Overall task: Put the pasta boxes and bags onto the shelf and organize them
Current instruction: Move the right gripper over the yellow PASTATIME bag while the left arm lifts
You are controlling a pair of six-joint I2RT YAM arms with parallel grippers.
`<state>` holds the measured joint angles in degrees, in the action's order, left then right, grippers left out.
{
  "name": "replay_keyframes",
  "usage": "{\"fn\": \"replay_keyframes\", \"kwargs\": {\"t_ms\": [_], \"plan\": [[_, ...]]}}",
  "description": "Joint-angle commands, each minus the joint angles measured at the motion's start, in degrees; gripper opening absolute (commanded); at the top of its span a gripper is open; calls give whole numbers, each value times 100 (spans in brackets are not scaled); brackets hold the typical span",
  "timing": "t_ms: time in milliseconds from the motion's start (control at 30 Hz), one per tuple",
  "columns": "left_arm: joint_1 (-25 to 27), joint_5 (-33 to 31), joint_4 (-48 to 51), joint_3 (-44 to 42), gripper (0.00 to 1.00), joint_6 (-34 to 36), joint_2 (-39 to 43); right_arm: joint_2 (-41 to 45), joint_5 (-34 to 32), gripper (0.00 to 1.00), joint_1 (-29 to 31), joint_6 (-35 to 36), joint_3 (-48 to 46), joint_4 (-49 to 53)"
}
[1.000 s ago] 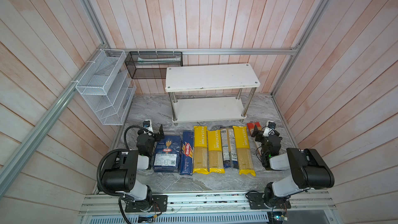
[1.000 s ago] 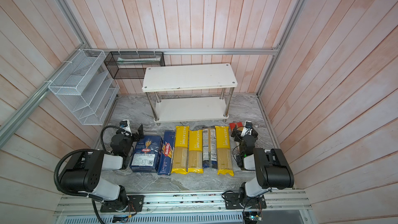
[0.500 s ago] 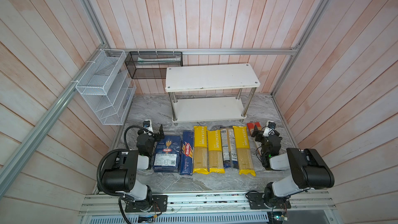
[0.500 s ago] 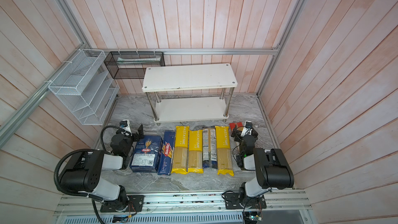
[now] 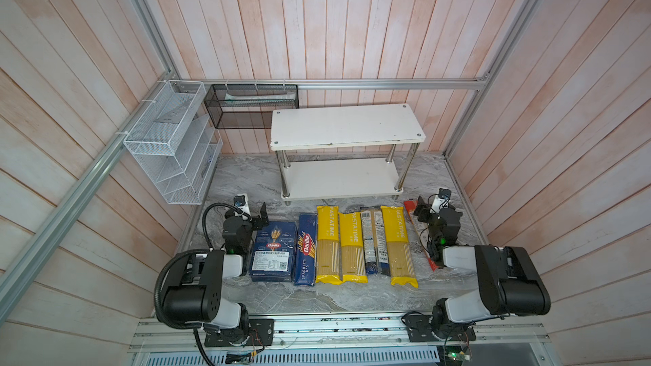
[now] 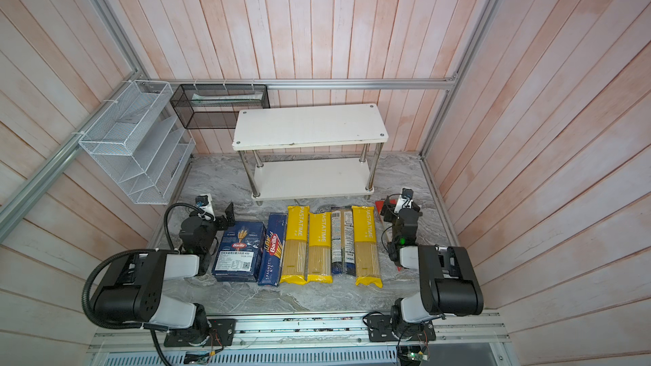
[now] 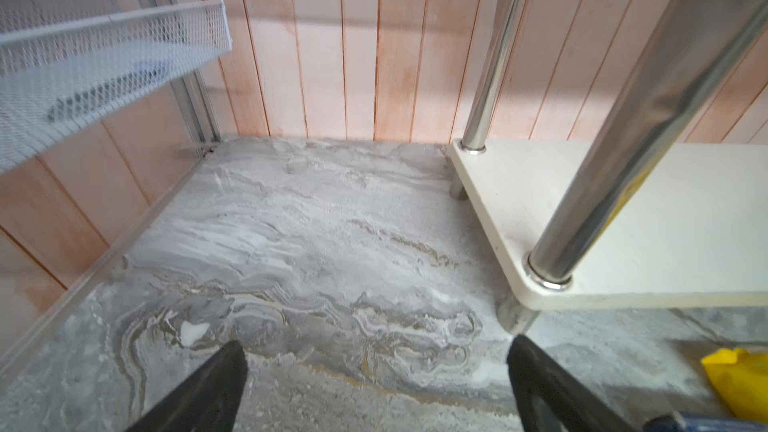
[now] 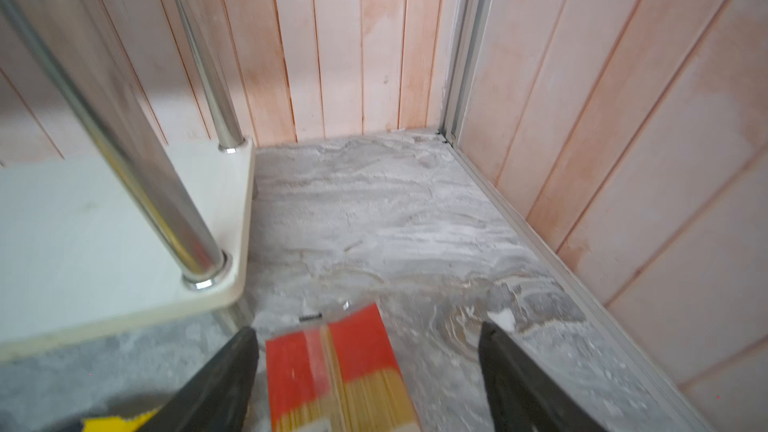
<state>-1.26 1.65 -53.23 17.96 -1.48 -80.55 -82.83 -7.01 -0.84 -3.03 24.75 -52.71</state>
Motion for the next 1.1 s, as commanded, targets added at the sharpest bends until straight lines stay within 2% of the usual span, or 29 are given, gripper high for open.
{"fn": "replay_keyframes", "kwargs": {"t_ms": [0, 200, 300, 467, 600, 733, 833, 933, 1067], "plan": [[64, -67, 735, 94, 100, -80, 875, 477, 441, 81, -17, -170, 370, 1392], [126, 221, 1904, 141, 100, -602, 2478, 1243, 1057, 78, 179, -743, 727, 2948], [215, 517, 2532, 225, 100, -808, 3008, 1598, 1047, 78, 495, -737, 875, 3713], [493, 797, 3258, 338, 100, -1122, 3711, 2110, 661, 78, 1201, -769, 1281, 5129], [688, 1138, 3542, 401, 100, -1136, 3765, 2433, 384, 78, 1720, -1147, 1564, 6188], [851, 1526, 3863, 494, 100, -1282, 3574, 2644, 99, 78, 1994, -1600, 1724, 6965], [1087, 1420, 3957, 428, 100, -1197, 3709, 2678, -101, 79, 2099, -1699, 1726, 7193], [1233, 1434, 4016, 306, 100, -827, 3806, 2631, -383, 79, 2102, -1847, 1630, 7346], [1261, 1501, 3991, 269, 100, -932, 3646, 2675, -316, 80, 2094, -2018, 1383, 7306]]}}
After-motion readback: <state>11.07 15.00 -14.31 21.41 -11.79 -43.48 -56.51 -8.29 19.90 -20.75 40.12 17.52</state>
